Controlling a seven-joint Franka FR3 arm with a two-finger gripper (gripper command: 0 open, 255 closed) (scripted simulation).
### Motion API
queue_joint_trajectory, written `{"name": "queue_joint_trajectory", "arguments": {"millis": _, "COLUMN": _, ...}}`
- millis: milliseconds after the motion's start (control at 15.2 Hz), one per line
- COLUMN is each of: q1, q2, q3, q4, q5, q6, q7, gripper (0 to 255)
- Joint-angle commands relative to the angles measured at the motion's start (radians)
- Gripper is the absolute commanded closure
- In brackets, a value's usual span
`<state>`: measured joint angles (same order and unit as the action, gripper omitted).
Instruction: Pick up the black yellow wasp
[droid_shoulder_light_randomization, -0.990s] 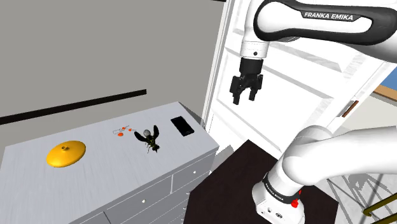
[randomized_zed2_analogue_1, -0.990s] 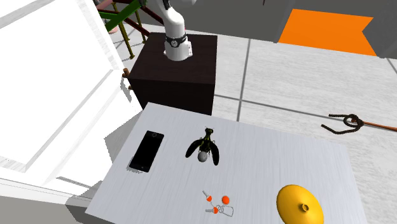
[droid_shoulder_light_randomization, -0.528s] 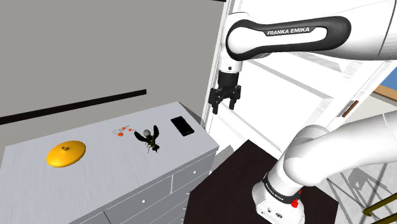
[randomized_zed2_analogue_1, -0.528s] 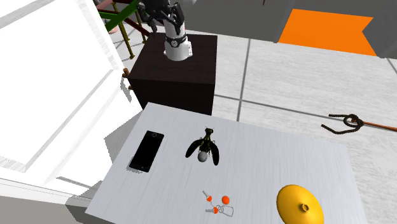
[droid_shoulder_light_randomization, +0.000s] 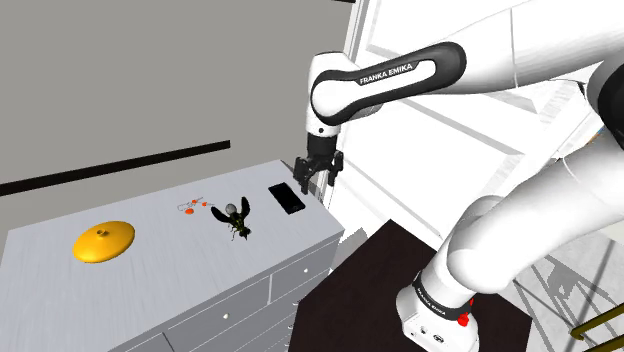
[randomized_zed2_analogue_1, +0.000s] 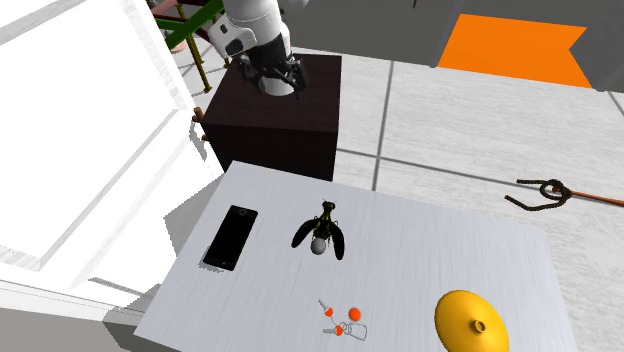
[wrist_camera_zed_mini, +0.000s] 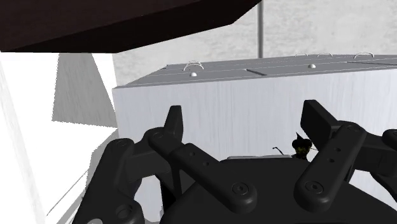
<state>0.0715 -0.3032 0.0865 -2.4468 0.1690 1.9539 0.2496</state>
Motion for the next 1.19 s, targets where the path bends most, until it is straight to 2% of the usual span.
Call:
{"name": "queue_joint_trajectory", "arguments": {"millis": 0, "q1": 0.007, "q2": 0.074, "q3": 0.014, "q4": 0.028, "q5": 0.003, "q6": 0.053, "q7": 0.012, "gripper": 0}}
{"name": "queue_joint_trajectory", "arguments": {"millis": 594, "q1": 0.046, "q2": 0.421, "q3": 0.062, "q4": 0.206, "q5": -0.018, "q6": 0.241, "q7": 0.085, "gripper": 0}}
{"name": "queue_joint_trajectory", "arguments": {"millis": 1122, "q1": 0.097, "q2": 0.731, "q3": 0.068, "q4": 0.45, "q5": -0.071, "q6": 0.321, "q7": 0.155, "gripper": 0}}
